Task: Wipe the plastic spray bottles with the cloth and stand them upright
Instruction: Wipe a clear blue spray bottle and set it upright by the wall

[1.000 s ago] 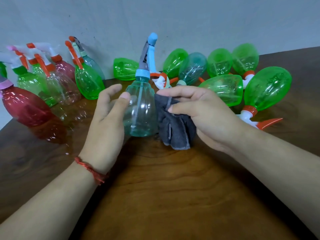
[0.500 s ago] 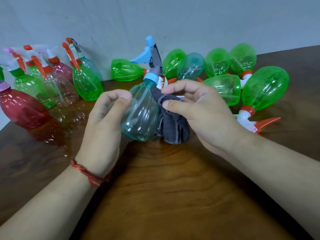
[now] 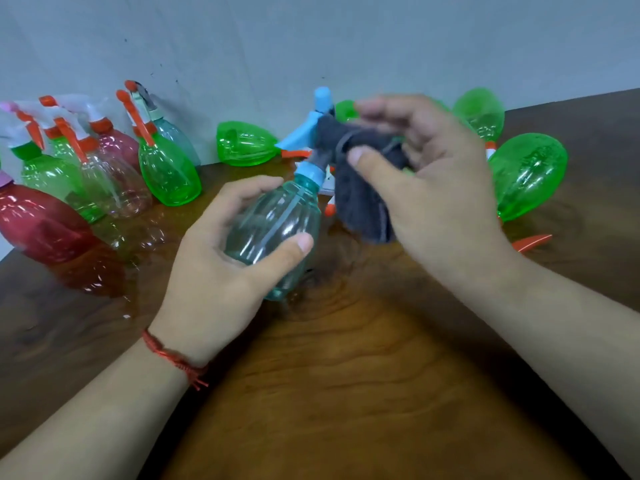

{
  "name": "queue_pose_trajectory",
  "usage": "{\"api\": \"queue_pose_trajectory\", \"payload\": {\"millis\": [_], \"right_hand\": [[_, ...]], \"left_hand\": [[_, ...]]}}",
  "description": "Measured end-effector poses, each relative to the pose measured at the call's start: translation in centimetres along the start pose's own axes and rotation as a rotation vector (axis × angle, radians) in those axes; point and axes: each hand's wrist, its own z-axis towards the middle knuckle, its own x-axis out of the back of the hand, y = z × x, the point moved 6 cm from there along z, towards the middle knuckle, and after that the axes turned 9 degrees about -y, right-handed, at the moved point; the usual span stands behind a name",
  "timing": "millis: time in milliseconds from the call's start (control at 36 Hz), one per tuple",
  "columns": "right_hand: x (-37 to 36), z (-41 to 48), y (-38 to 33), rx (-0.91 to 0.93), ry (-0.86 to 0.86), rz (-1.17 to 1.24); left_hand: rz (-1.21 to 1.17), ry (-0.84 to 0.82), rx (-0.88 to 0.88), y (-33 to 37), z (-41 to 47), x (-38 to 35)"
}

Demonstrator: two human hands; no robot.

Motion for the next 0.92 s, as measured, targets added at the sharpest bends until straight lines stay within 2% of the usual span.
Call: {"api": "queue_pose_trajectory", "payload": {"millis": [83, 167, 333, 500, 639, 722, 806, 917], "right_hand": [[1.8, 0.4, -0.7, 0.092, 0.122, -0.177], [1.6, 0.2, -0.6, 0.12, 0.086, -0.283], [-0.6, -0.4, -0.4, 0.088, -0.106, -0.266], [0.8, 0.1, -0.1, 0.034, 0.021, -0.292], [-1.3, -0.7, -0.4, 0.03, -0.139, -0.199], [-0.7, -0.4, -0.3, 0.028, -0.102, -0.203], [0.3, -0.2, 0.2, -0.001, -0.012, -0.163], [-0.5, -0.5, -0.1, 0.03, -0.085, -0.147]], "left_hand": [[0.077, -0.032, -0.034, 0.4, -0.2, -0.7], [0.139, -0.043, -0.065, 0.8, -0.2, -1.0], [0.321, -0.004, -0.079, 0.9, -0.2, -0.2], [0.456, 0.02, -0.131, 1.3, -0.2, 0.1], [0.539, 0.037, -0.12, 1.1, 0.0, 0.7], [0.535, 0.038, -0.131, 1.2, 0.0, 0.6], [0.423, 0.01, -0.117, 1.2, -0.2, 0.0], [0.248, -0.027, -0.066, 0.8, -0.2, -0.2]]}}
